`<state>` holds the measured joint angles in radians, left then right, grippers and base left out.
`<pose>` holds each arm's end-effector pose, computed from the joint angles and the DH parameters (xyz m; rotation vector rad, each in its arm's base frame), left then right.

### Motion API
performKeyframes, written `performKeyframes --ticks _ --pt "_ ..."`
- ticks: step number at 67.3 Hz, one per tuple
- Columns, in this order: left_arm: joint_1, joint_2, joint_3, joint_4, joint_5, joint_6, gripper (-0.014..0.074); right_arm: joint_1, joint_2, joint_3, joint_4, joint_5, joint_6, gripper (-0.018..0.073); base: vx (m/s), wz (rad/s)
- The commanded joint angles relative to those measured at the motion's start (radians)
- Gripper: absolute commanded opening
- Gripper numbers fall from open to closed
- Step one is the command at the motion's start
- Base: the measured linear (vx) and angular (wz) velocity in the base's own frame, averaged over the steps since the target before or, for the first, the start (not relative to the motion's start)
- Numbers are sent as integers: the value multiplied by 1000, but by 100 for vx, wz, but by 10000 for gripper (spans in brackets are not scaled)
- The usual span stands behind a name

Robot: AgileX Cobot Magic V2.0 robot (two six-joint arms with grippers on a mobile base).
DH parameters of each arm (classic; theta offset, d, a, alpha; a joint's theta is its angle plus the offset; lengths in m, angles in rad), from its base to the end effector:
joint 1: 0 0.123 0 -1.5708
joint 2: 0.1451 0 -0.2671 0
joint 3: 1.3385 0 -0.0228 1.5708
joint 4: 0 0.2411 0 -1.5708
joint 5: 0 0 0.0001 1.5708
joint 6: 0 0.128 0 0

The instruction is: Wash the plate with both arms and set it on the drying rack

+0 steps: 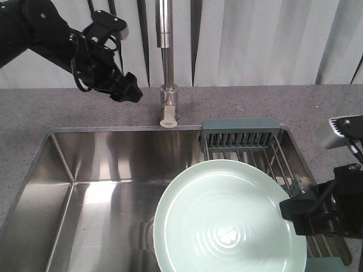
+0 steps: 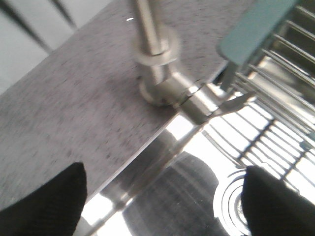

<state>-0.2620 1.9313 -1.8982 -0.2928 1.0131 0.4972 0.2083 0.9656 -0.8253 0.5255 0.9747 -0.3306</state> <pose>0.4189 -0.1448 0.2923 0.8331 2.3471 -0.2779 0.1751 0.0913 0.2769 -0.4514 2.4716 0.6184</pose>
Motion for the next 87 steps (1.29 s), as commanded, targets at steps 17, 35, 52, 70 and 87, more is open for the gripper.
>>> performKeyframes --ticks 17,35,52,70,87 --pt "51 -301 257 171 -106 -320 587 -1 -13 -26 36 -38 -11 -4 0 0" --pt "51 -602 575 176 -242 -391 587 -1 -13 -26 36 -38 -11 -4 0 0" --pt "51 -904 837 172 -262 -394 587 -1 -13 -26 36 -38 -11 -4 0 0" --pt "51 -1209 1055 172 -260 -395 587 -1 -13 -26 36 -38 -11 -4 0 0" --pt "51 -1466 1214 172 -237 -395 587 -1 -13 -26 36 -38 -11 -4 0 0"
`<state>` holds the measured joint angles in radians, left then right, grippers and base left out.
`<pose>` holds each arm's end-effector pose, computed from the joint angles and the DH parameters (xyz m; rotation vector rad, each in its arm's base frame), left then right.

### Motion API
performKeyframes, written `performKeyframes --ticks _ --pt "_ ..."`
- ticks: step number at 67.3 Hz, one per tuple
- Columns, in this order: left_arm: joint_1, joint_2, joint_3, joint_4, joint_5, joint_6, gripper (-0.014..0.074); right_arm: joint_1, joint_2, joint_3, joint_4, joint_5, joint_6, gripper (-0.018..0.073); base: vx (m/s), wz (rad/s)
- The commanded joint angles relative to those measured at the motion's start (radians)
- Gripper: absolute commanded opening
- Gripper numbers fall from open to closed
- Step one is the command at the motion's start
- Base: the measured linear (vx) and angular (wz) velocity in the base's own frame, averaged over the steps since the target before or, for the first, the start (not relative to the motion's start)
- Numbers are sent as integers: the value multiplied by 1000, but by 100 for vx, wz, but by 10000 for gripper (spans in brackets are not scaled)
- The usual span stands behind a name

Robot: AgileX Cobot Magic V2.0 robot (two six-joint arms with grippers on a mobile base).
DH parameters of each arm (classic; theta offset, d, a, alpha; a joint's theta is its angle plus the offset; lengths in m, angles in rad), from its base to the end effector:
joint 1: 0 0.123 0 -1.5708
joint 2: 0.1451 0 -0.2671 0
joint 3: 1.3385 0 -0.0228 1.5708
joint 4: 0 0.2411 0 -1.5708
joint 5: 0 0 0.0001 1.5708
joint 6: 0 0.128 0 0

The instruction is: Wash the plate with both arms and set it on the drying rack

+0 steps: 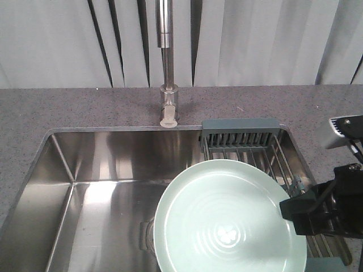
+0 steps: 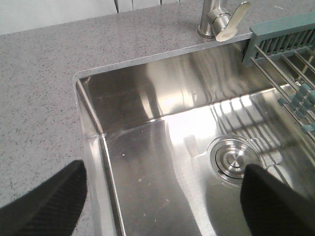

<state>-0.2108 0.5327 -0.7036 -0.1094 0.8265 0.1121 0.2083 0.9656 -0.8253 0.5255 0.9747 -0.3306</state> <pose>0.1219 -0.0366 0.3056 0.3122 2.1170 -0.1873 0.1751 0.0913 0.2769 -0.4514 2.4716 0.6184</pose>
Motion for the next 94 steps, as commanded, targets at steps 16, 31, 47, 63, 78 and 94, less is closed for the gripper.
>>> performKeyframes --ticks 16,31,47,63,78,94 --pt "-1 -203 101 -11 -42 -10 587 -1 -13 -26 36 -38 -11 -4 0 0" --pt "-1 -211 117 -11 -40 -10 587 -1 -13 -26 36 -38 -11 -4 0 0" --pt "-1 -211 117 -11 -40 -9 587 -1 -13 -26 36 -38 -11 -4 0 0" --pt "-1 -211 117 -11 -40 -9 587 -1 -13 -26 36 -38 -11 -4 0 0" --pt "-1 -211 117 -11 -40 -9 587 -1 -13 -26 36 -38 -11 -4 0 0" --pt "-1 -211 117 -11 -40 -9 587 -1 -13 -26 15 -36 -11 -4 0 0"
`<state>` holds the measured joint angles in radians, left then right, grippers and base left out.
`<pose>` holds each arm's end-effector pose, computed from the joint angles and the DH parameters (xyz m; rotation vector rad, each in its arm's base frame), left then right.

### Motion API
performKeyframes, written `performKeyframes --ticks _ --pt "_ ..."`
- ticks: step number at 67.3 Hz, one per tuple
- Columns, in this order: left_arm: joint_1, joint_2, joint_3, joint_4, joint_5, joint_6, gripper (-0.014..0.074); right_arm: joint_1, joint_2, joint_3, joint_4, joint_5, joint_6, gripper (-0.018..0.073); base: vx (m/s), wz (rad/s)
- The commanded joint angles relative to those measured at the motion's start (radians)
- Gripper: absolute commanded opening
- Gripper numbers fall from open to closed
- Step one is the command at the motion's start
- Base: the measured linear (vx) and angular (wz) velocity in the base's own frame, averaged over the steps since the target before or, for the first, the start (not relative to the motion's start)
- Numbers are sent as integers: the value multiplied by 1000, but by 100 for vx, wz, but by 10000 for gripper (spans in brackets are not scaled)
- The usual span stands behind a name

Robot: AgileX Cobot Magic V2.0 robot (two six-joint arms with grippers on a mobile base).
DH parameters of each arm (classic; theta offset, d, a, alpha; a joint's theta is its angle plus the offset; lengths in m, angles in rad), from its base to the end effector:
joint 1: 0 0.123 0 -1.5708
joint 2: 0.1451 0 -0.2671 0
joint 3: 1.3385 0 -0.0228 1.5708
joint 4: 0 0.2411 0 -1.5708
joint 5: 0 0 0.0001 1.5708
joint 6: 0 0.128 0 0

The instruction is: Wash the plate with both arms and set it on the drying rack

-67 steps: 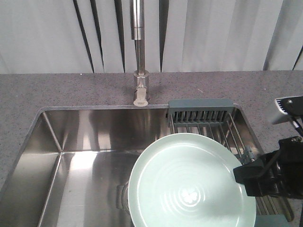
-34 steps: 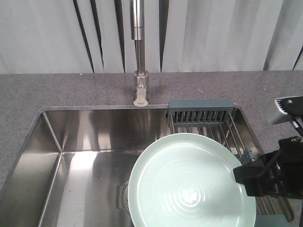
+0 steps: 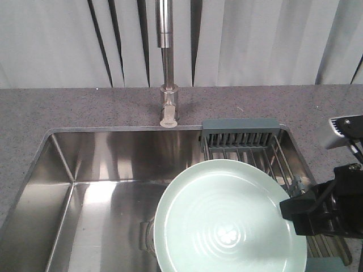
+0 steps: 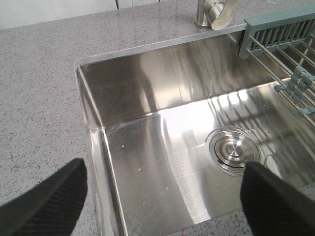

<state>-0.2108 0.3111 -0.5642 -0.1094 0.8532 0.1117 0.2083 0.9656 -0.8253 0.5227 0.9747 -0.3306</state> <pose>0.0869 -0.0294 0.2803 0.3102 2.0612 -0.1900 0.1751 0.0911 0.2768 -0.4528 2.4722 0.6149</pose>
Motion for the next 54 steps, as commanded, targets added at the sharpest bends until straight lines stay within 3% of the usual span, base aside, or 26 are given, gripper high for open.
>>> performKeyframes --ticks 1,18,37,54 --pt "-1 10 -23 -11 -67 -9 587 -1 -13 -26 18 -35 -11 -4 0 0" --pt "-1 10 -23 -11 -67 -9 587 -1 -13 -26 -55 -19 -22 -4 0 0" --pt "-1 10 -23 -11 -67 -9 587 2 4 -35 -8 -1 -70 -4 0 0" --pt "-1 10 -23 -11 -67 -9 587 180 182 -161 -71 2 -24 -4 0 0"
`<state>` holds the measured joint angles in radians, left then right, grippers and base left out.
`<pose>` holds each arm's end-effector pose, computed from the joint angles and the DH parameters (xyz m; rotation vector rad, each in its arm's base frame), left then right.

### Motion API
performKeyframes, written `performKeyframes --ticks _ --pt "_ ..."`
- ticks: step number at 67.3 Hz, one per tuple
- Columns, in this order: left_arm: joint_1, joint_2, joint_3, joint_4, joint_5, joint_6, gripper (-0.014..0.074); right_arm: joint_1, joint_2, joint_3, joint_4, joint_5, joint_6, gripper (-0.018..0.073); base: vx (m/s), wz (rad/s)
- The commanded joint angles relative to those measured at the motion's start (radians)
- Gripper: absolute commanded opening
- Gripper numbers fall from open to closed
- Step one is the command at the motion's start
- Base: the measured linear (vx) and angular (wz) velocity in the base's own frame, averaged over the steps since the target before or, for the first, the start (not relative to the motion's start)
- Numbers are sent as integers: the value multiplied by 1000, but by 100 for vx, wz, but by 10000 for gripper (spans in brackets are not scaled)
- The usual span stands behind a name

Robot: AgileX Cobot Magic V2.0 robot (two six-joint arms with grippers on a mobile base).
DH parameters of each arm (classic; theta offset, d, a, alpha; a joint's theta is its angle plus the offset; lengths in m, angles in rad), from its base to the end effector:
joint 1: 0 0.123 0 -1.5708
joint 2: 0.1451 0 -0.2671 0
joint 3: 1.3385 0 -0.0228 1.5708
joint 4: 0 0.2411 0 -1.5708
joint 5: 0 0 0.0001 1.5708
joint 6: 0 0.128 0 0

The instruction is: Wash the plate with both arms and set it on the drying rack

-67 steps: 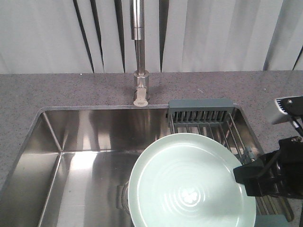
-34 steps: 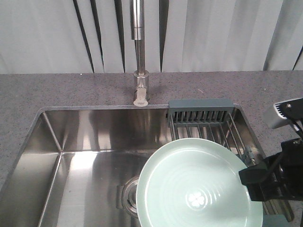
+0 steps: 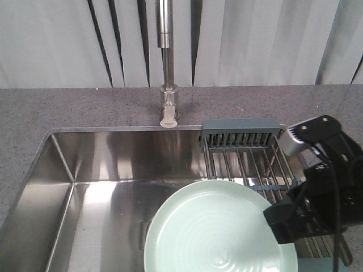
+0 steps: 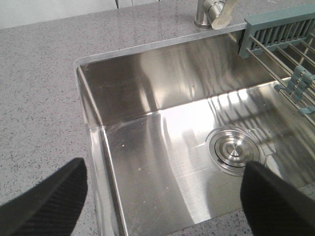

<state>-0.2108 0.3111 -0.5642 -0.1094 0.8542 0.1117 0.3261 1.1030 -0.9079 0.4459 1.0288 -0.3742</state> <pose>0.0869 -0.0294 0.2802 0.3104 2.0622 -0.1900 0.1860 0.1128 0.2675 -0.7221 2.5479 0.5669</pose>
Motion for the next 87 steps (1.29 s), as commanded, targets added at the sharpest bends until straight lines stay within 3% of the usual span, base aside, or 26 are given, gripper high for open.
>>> performKeyframes --ticks 1,10,19,30,42,62,79,87 --pt "-1 10 -23 -11 -68 -9 587 74 57 -88 3 -56 23 -4 0 0" --pt "-1 10 -23 -11 -68 -9 587 159 183 -194 -3 -77 34 -4 0 0" --pt "-1 10 -23 -11 -68 -9 587 199 320 -328 -2 -63 36 -4 0 0" --pt "-1 10 -23 -11 -68 -9 587 210 455 -502 -13 -47 49 -4 0 0" --pt "-1 10 -23 -11 -68 -9 587 206 585 -679 -98 -15 115 -4 0 0" --pt "-1 10 -23 -11 -68 -9 587 86 725 -893 -90 62 135 -4 0 0" --pt "-1 10 -23 -11 -68 -9 587 -14 719 -897 -97 146 137 -4 0 0" --pt "-1 10 -23 -11 -68 -9 587 -32 660 -838 -110 118 137 -4 0 0"
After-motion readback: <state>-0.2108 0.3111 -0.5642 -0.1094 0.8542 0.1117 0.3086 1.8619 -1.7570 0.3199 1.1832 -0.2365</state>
